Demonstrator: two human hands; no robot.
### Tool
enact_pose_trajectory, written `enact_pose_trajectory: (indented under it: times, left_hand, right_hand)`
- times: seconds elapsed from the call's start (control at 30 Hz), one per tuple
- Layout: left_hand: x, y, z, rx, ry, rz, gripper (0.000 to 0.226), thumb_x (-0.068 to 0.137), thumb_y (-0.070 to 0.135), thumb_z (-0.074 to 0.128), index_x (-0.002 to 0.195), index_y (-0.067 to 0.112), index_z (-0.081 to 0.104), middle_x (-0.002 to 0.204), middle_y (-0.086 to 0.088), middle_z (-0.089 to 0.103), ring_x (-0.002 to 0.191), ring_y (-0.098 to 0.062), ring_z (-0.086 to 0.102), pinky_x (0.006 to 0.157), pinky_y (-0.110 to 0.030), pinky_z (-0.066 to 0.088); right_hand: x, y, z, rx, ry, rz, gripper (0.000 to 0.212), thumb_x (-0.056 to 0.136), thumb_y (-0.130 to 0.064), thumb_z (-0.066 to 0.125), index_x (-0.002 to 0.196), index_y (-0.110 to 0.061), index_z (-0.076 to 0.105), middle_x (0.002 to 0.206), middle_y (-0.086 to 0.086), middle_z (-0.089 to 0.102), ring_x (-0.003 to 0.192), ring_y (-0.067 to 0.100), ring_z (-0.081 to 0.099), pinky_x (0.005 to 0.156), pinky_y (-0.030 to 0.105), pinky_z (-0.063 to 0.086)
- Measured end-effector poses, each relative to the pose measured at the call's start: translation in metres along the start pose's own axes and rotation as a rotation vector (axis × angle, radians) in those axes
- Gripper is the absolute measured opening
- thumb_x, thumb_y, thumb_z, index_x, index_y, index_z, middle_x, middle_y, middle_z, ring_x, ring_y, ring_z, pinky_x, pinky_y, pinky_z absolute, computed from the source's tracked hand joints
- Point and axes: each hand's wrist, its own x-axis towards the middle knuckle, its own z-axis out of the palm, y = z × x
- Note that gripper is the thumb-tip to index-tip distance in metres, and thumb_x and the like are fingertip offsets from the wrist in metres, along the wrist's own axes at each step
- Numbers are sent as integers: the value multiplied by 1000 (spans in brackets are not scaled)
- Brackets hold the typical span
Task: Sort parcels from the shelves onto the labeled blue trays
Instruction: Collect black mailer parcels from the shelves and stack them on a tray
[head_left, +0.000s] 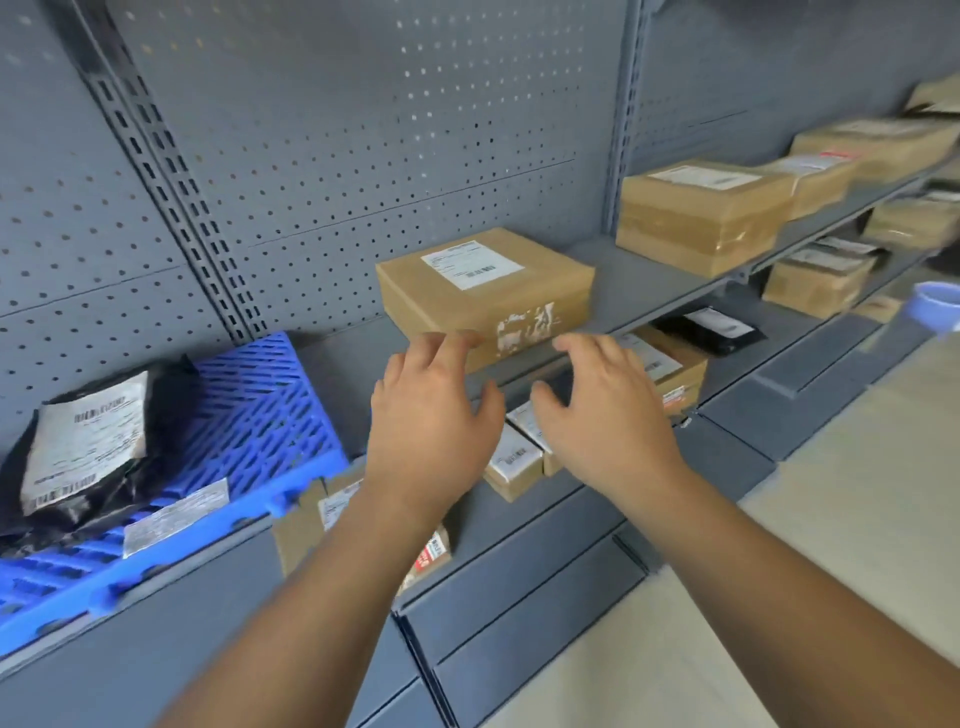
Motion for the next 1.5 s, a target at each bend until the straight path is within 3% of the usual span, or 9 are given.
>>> enact_pose_trajectory:
  times: [0.1,0.23,0.4,0.53,0.83,1.17,1.27,1.5]
  left_hand:
    - [4,44,35,-21,-47,69,47,89,32,61,136,25,58,133,-2,58,116,-33,54,98,-47,47]
    - [6,103,77,-75,-137,165,49,89,33,59,137,24,58,133,-3,57,121,-31,52,99,-49,47]
    - [13,164,122,-118,-225,289,46,89,34,61,135,27,58,133,1,57,120,-26,51,99,-46,46]
    - [24,199,163,-148,-313,358,44,88,38,64,131,28,59,131,4,58,118,-27,53,95,-47,47]
    - [78,262,269,-181,-488,491,54,93,53,57,141,29,52,140,5,52,125,-25,51,98,-43,44]
    - [141,333,364,-160,-662,689,53,95,55,54,141,28,51,144,0,52,128,-27,49,102,-46,42]
    - [143,355,389,-171,-766,693,58,97,57,51,147,28,46,150,0,48,134,-26,46,106,-46,39]
    - [149,414,457,-113,-837,715,59,97,56,50,148,27,45,148,1,48,134,-26,45,106,-44,38]
  right_hand:
    - [-5,50,-28,-35,21,74,50,94,-37,56,140,-19,50,143,2,51,130,27,43,104,43,38]
    - [-13,110,-62,-52,82,212,47,92,-37,55,136,-21,52,140,1,52,126,28,45,97,44,41]
    - [-23,170,-92,-62,145,370,43,94,-38,57,134,-22,53,138,2,54,125,30,47,100,46,43]
    - [-27,216,-106,-99,137,500,52,96,-40,53,145,-23,47,147,0,49,131,28,44,105,44,39]
    - [10,310,-120,-236,67,738,55,98,-45,48,150,-27,40,153,-2,44,136,27,42,108,43,35]
    - [70,389,-132,-330,62,945,57,98,-48,47,150,-26,39,151,-2,45,137,27,41,109,45,34]
    - [75,417,-135,-320,58,1006,57,97,-48,47,150,-26,39,152,-2,44,139,27,40,110,46,33]
    - [97,503,-153,-337,60,1035,55,97,-46,48,147,-25,43,148,-1,48,135,27,43,108,46,35]
